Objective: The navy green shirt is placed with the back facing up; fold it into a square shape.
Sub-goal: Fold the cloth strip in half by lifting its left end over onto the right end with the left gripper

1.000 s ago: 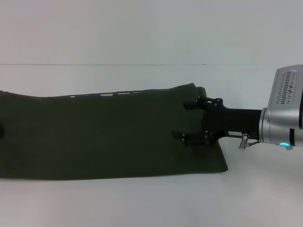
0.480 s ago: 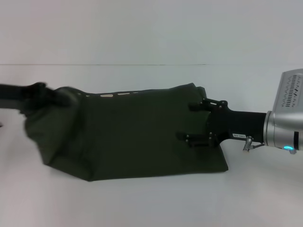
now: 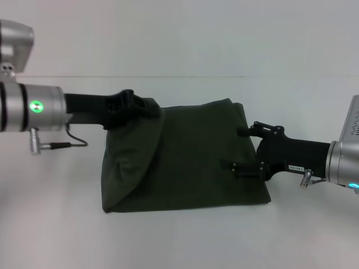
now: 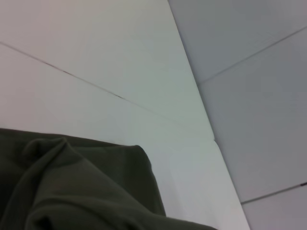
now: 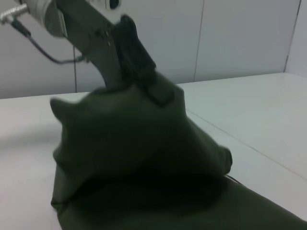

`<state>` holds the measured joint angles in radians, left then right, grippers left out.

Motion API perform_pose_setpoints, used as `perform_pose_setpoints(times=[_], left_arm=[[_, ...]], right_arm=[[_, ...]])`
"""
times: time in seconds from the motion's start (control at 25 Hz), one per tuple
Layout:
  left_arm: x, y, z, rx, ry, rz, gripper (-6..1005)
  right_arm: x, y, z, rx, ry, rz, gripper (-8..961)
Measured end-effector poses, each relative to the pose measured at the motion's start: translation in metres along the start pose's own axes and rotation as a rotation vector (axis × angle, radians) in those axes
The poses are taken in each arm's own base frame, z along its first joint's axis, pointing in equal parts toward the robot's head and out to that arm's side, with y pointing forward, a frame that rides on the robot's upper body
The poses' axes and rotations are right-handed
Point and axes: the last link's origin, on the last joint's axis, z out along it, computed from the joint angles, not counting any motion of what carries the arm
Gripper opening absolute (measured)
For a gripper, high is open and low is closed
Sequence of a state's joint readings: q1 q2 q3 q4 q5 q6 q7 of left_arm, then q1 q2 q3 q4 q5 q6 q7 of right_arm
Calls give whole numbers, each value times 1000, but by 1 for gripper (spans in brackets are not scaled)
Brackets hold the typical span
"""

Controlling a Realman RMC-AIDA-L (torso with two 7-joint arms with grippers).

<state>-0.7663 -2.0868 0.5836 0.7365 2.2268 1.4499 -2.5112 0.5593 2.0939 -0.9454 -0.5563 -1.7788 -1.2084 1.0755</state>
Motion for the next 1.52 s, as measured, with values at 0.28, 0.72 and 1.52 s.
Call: perform_pose_setpoints(times=[0.28,0.72,1.52], left_arm=[[-21,-14,37,1,51,-65,68],[-30,-15,52,-74,161,-118,69],[-64,-20,80,-136,256,-73,270]], right_arm=[[2,0,-3,9,-3,9,927],[1,-2,-3,15,-3,1,928],[12,-11,-24,118,-34,74,928]])
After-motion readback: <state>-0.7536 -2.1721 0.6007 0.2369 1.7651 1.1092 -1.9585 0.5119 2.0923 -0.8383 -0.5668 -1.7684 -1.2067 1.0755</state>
